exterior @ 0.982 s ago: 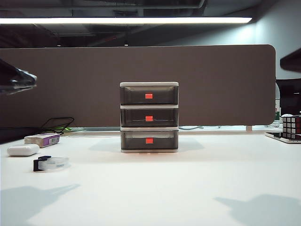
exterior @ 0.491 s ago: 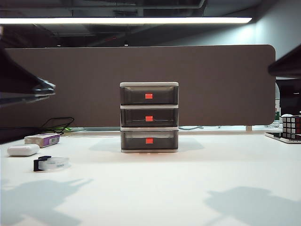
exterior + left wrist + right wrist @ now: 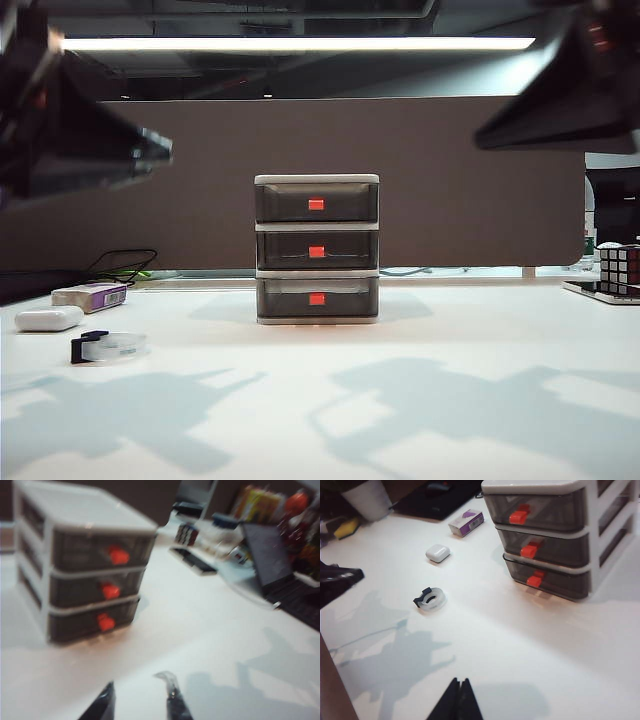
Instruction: Open the second layer of the drawer on the table, pick up the transparent tape on the table and put it in, and finally close the drawer.
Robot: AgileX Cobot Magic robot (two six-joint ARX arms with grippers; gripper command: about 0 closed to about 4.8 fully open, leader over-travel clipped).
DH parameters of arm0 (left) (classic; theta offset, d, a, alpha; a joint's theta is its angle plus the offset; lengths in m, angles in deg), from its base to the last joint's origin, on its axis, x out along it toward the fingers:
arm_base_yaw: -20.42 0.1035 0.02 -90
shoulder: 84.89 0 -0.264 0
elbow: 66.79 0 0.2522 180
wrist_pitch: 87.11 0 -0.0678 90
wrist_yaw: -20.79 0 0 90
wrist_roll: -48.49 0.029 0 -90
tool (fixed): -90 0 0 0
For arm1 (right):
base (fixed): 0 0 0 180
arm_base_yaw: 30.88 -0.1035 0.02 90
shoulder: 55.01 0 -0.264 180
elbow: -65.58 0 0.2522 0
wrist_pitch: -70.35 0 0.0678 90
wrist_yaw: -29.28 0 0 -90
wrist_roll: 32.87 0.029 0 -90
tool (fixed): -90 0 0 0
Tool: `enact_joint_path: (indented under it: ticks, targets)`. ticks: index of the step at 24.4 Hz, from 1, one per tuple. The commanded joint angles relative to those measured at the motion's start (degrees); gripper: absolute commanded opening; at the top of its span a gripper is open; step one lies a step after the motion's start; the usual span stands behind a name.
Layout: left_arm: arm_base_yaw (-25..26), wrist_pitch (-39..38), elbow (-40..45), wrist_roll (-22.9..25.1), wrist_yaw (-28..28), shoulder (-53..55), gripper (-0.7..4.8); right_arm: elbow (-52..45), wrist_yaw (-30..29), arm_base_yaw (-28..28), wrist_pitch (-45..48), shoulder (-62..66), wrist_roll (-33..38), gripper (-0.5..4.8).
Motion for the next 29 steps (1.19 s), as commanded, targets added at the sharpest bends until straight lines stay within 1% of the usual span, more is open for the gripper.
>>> enact_joint_path:
  ticks: [1,2,4,6,8,9,12,13,15,17,20,21,23,24,25,26,27,28,29]
  targets:
    - [0.0,5.7,-0.2,0.5,2.1,-0.1,1.24,3.6,-3.4,-0.1,1.9,5.6,-1.1,-0.03]
    - [0.0,6.3,-0.3,0.5,3.7,-0.1,1.25,4.6,-4.3,-0.1,2.5,7.2,-1.0,-0.03]
    - [0.0,5.4,-0.8,0.6,4.6,-0.1,1.25,6.4,-5.8,-0.1,3.5,10.6,-1.0,-0.03]
    - [0.0,3.4,-1.6,0.6,4.7,0.4,1.25,7.9,-5.9,-0.1,3.8,12.7,-1.1,-0.03]
    - [0.0,1.5,-2.5,0.6,6.1,1.4,1.3,8.8,-5.9,-0.1,5.3,14.4,-1.2,-0.03]
    - [0.0,0.9,-3.0,0.6,7.0,2.4,1.37,9.0,-6.1,-0.1,6.3,15.1,-1.2,-0.03]
    - [0.0,1.0,-4.5,0.6,7.1,6.6,1.97,9.7,-6.2,-0.1,8.1,16.6,-1.2,-0.03]
    - [0.0,1.0,-5.2,0.6,7.2,8.2,1.98,10.1,-6.2,-0.1,8.2,17.1,-1.3,-0.03]
    - [-0.5,3.2,-8.3,0.0,7.0,16.3,2.21,11.1,-6.2,-0.1,8.8,18.6,-1.3,-0.03]
    - [-1.7,5.8,-10.2,0.0,7.0,20.9,2.2,11.7,-6.2,-0.1,8.9,19.1,-1.5,-0.03]
    - [-2.6,9.3,-12.4,0.2,5.5,25.8,2.2,12.1,-6.2,-0.1,8.9,19.1,-2.3,-0.03]
    - [-2.6,10.7,-13.1,0.0,4.3,26.9,2.19,12.1,-6.2,-0.1,9.0,19.1,-2.4,-0.03]
    - [-2.6,11.5,-14.0,-1.0,4.0,28.2,2.19,12.1,-6.2,0.0,8.9,19.1,-2.8,-0.03]
    - [-2.6,11.7,-14.9,-2.5,4.7,29.0,2.19,12.1,-6.2,0.0,8.9,19.2,-3.4,-0.03]
    - [-2.7,11.6,-15.4,-2.4,6.0,29.2,2.16,12.1,-6.2,0.0,8.9,19.2,-3.7,-0.03]
    - [-3.7,11.5,-16.5,-2.4,10.6,30.3,2.14,12.1,-6.1,0.0,9.1,19.2,-3.7,-0.03]
    - [-4.3,11.5,-17.0,-2.3,12.4,30.9,2.14,12.1,-6.2,0.0,9.4,19.5,-3.7,-0.03]
    - [-5.0,11.6,-17.4,-1.8,13.6,31.4,2.14,12.1,-6.0,0.0,9.6,19.5,-3.7,-0.03]
    - [-6.0,11.6,-18.0,-0.3,14.3,32.0,2.14,12.1,-6.0,0.0,9.9,19.7,-3.7,-0.03]
